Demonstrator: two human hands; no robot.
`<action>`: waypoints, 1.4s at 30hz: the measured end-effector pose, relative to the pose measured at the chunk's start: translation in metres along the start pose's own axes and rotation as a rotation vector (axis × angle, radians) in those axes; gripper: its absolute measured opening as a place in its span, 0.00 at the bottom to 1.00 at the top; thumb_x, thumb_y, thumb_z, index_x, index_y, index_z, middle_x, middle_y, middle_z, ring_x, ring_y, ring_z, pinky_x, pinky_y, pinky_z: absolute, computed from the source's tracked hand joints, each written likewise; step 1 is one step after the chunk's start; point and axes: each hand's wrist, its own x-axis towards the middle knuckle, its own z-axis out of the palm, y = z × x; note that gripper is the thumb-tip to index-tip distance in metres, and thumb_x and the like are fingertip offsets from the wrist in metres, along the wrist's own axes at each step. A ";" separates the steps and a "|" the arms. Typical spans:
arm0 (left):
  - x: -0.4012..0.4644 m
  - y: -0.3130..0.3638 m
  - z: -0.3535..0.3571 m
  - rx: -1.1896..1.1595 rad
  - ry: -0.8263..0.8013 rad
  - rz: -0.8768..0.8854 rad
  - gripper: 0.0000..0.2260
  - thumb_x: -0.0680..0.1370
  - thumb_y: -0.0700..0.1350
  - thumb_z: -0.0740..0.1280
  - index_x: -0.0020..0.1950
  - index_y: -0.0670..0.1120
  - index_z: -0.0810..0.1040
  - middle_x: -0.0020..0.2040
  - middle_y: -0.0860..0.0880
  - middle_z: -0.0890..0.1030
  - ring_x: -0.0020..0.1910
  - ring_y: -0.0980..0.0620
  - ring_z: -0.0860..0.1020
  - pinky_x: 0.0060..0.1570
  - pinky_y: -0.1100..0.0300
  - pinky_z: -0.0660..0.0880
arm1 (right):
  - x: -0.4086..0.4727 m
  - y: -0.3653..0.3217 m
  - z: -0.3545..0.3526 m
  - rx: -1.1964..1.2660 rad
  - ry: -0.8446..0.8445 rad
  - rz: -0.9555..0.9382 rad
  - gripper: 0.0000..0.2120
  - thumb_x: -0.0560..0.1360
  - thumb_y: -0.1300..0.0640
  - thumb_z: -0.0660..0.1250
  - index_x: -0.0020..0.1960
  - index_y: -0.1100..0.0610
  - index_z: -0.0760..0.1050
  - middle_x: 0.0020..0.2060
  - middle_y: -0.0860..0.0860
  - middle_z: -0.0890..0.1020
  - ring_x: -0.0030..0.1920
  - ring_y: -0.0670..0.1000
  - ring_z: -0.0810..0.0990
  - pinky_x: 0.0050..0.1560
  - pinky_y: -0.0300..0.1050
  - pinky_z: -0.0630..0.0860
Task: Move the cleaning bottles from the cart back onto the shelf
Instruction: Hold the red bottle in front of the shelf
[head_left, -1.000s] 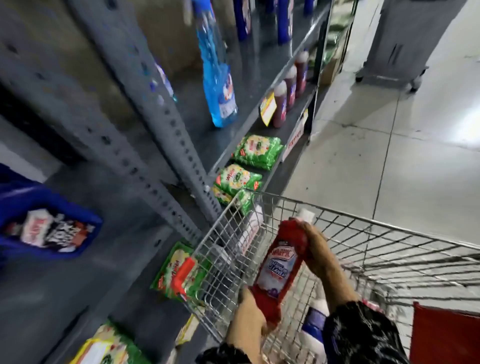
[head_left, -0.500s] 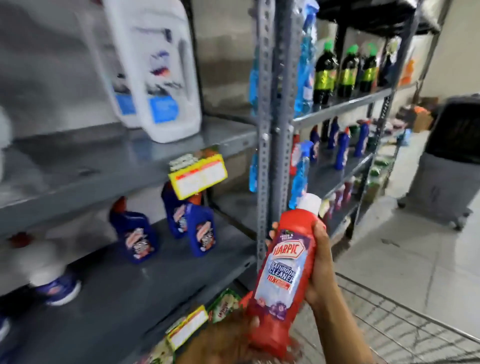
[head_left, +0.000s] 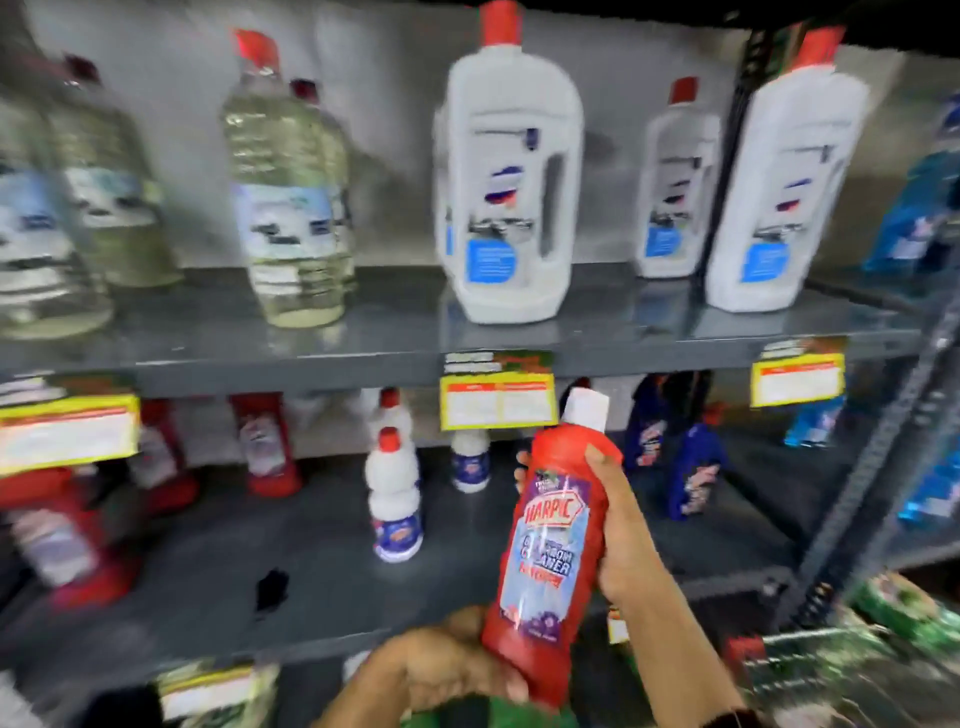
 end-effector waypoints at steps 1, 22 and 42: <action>0.001 -0.015 -0.009 -0.124 0.036 0.029 0.29 0.64 0.31 0.75 0.64 0.45 0.76 0.55 0.46 0.85 0.55 0.50 0.82 0.52 0.55 0.79 | 0.008 0.012 0.011 -0.018 -0.031 0.012 0.35 0.56 0.40 0.73 0.55 0.62 0.80 0.44 0.60 0.85 0.40 0.57 0.84 0.45 0.53 0.81; -0.159 -0.059 -0.242 0.069 1.009 -0.022 0.27 0.61 0.27 0.76 0.59 0.37 0.78 0.55 0.39 0.83 0.53 0.46 0.81 0.54 0.56 0.79 | 0.164 0.187 0.258 -0.579 -0.320 -0.029 0.17 0.67 0.58 0.76 0.52 0.50 0.74 0.48 0.49 0.84 0.43 0.45 0.84 0.42 0.40 0.80; -0.108 -0.064 -0.234 -0.092 1.548 0.212 0.21 0.67 0.29 0.73 0.58 0.38 0.72 0.57 0.41 0.79 0.56 0.42 0.78 0.56 0.53 0.77 | 0.178 0.192 0.228 -0.582 -0.210 -0.164 0.26 0.68 0.61 0.75 0.63 0.57 0.70 0.59 0.54 0.81 0.57 0.50 0.80 0.62 0.53 0.76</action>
